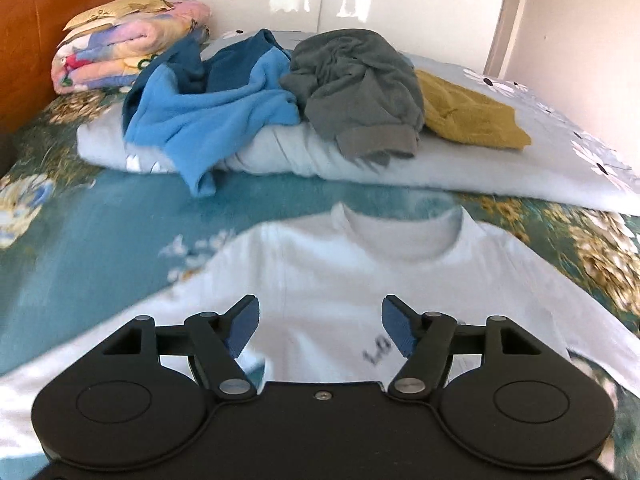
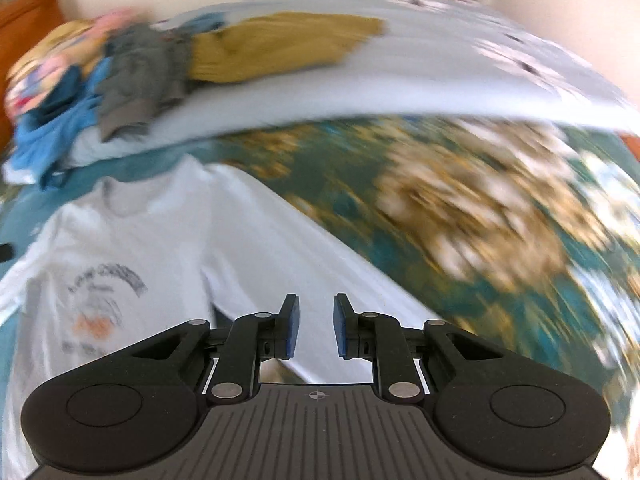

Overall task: Fold clothes
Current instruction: 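Open both grippers and grasp the sleeve cuff with the right gripper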

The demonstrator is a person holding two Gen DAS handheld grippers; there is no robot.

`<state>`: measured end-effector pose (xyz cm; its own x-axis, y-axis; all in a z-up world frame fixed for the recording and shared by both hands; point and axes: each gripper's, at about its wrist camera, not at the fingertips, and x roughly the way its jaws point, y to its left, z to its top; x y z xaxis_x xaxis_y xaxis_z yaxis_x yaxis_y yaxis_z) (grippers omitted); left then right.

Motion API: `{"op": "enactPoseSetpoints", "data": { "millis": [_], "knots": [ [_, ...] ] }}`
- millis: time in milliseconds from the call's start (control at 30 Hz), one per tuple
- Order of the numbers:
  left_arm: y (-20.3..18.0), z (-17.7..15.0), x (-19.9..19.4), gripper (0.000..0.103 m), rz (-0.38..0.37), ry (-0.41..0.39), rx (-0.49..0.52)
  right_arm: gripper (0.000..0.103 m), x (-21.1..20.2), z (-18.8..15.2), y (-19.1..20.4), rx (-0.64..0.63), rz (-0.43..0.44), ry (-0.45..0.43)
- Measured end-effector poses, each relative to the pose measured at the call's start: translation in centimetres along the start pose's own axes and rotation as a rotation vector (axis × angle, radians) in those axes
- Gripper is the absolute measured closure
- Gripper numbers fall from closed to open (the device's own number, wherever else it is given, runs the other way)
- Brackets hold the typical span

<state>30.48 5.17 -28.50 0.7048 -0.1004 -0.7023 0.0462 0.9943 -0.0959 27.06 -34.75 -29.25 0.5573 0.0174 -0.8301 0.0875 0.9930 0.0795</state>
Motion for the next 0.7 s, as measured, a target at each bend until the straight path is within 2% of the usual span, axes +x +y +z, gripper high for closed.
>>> {"op": "enactPoseSetpoints", "data": {
  "millis": [133,200,400,567,700],
  "knots": [
    [0.0,-2.1,-2.5,0.035,-0.011,0.026,-0.011,0.088,-3.1,-4.6,-3.7,0.139,-0.096,0.006],
    [-0.2,-2.9,-3.3,0.034,-0.014,0.041,0.016,0.088,-4.3,-6.8,-5.6,0.200,-0.155,0.012],
    [-0.8,-3.8,-4.1,0.034,-0.004,0.059,0.048,0.084,-5.1,-10.9,-10.6,0.345,-0.303,0.024],
    [-1.7,-4.0,-3.5,0.034,-0.004,0.067,0.057,0.084,-5.1,-12.1,-13.5,0.461,-0.342,0.013],
    [-2.6,-4.2,-2.9,0.034,-0.017,0.081,0.062,0.075,-4.4,-12.3,-14.6,0.504,-0.338,0.029]
  ]
}}
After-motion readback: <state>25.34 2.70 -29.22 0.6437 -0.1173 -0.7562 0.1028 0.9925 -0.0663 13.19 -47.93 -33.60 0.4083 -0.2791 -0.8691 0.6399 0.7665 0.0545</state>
